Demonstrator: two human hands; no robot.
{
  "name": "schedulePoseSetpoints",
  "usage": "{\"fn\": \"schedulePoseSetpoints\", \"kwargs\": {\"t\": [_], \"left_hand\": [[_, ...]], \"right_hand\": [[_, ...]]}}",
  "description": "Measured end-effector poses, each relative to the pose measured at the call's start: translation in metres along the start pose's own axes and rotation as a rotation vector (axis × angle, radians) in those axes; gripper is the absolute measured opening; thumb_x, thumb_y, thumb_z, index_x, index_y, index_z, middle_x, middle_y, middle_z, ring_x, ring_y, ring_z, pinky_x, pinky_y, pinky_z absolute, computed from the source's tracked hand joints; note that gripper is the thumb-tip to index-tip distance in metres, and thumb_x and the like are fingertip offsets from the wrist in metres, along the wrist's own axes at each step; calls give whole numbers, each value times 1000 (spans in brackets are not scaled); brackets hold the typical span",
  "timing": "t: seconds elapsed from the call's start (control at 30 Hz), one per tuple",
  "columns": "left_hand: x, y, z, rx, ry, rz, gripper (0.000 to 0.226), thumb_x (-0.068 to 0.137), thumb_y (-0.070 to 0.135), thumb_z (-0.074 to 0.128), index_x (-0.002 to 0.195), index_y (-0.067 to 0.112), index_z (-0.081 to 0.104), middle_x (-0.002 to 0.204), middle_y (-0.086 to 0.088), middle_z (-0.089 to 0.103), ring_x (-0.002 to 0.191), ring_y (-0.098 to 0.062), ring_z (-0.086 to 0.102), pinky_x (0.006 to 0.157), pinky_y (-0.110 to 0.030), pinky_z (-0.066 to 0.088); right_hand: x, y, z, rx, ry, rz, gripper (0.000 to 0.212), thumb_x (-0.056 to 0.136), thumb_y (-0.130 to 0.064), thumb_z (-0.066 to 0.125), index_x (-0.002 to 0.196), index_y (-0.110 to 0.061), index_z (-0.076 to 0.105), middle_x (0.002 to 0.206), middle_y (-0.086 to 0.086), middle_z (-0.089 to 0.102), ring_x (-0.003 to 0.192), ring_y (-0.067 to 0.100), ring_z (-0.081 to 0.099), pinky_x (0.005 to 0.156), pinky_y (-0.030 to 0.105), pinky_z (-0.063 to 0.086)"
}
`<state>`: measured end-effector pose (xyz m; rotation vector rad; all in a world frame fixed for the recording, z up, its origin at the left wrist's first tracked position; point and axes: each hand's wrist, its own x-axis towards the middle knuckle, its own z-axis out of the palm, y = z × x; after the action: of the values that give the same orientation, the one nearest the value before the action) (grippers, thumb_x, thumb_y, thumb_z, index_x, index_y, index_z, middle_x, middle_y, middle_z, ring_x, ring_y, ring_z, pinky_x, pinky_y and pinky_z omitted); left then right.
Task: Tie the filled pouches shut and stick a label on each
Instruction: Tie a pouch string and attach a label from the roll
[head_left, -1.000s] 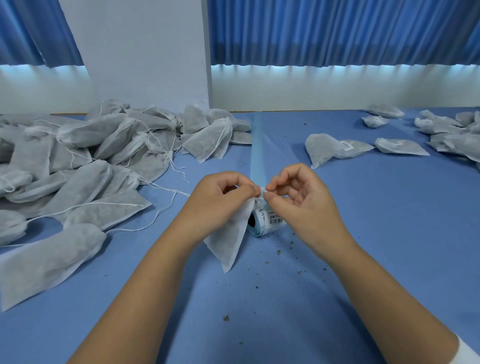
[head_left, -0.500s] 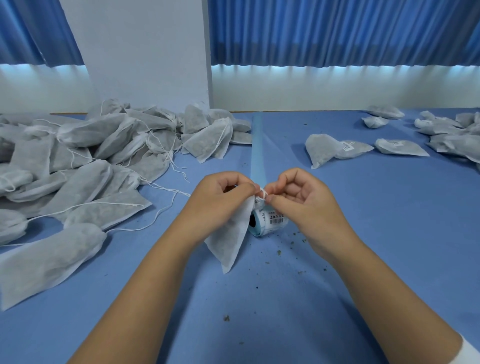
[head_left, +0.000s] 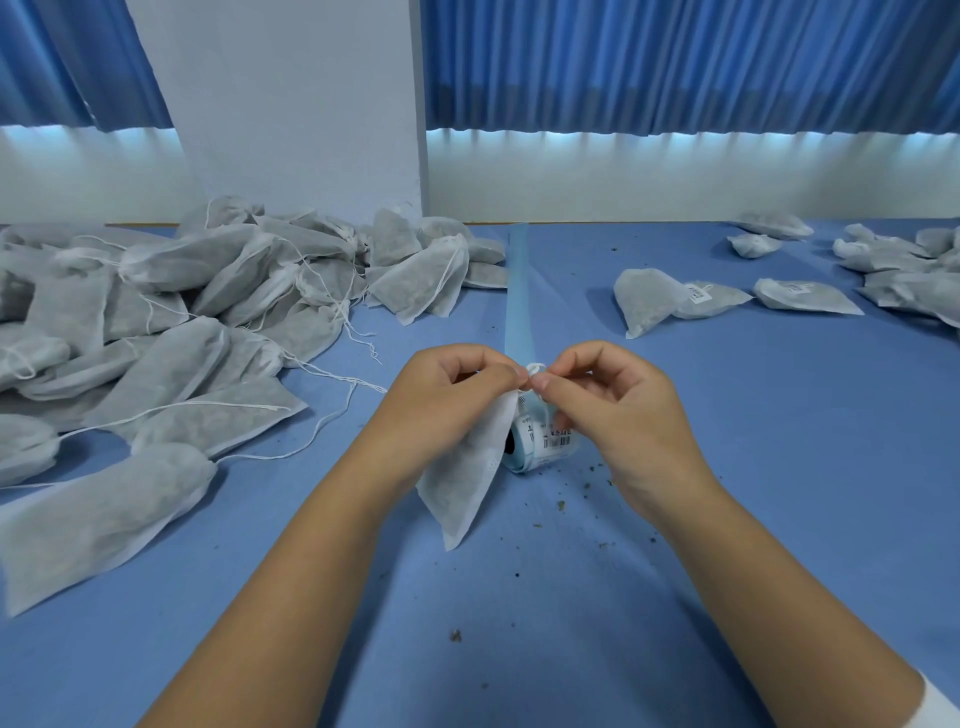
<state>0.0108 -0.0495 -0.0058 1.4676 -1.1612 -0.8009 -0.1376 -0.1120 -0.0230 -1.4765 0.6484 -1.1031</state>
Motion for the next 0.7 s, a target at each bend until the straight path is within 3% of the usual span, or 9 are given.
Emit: {"fn": "schedulePoseSetpoints", "kwargs": {"t": [0.07, 0.23, 0.4, 0.5, 0.6, 0.7], "left_hand": [[1, -1, 0, -1, 14, 5, 21, 88, 27, 67, 69, 30, 75, 71, 18, 68, 72, 8, 60, 65, -8, 38], [1, -1, 1, -4, 30, 9, 19, 88, 28, 68, 71, 29, 76, 74, 12, 68, 74, 3, 60, 73, -18, 40], [0, -2, -1, 1, 37, 47, 20, 88, 25, 67, 71, 30, 77, 75, 10, 70, 75, 1, 60, 68, -9, 43], [0, -2, -1, -8, 13, 66, 21, 90, 24, 66, 74, 28, 78, 79, 12, 73, 77, 5, 61, 68, -3, 41], [1, -1, -1, -41, 11, 52, 27, 93, 23, 62, 72, 32, 77, 80, 16, 73, 80, 7, 63, 73, -9, 43], [2, -4, 2, -53, -3, 58, 29, 94, 17, 58, 73, 30, 73, 80, 19, 72, 77, 10, 62, 67, -3, 42]], "right_hand": [[-1, 0, 0, -58, 10, -42, 12, 81, -10, 76, 74, -18, 70, 73, -3, 70, 60, 8, 58, 60, 18, 48], [-1, 2, 0, -102, 7, -84, 9, 84, -7, 72, 82, -15, 76, 82, 0, 75, 72, 9, 65, 62, 16, 51], [-1, 2, 0, -126, -1, -84, 3, 81, -13, 77, 83, -16, 77, 83, -1, 75, 75, 10, 67, 67, 21, 54], [1, 1, -2, -5, -26, 13, 1, 81, -13, 76, 81, -13, 77, 79, 0, 74, 71, 9, 67, 65, 20, 54], [3, 1, -3, 95, -43, 76, 6, 85, -12, 71, 82, -11, 76, 75, -1, 72, 69, 9, 65, 66, 18, 53], [4, 3, -4, 139, -42, 90, 9, 89, -9, 66, 86, -9, 74, 74, 1, 70, 67, 11, 63, 72, 21, 53]]}}
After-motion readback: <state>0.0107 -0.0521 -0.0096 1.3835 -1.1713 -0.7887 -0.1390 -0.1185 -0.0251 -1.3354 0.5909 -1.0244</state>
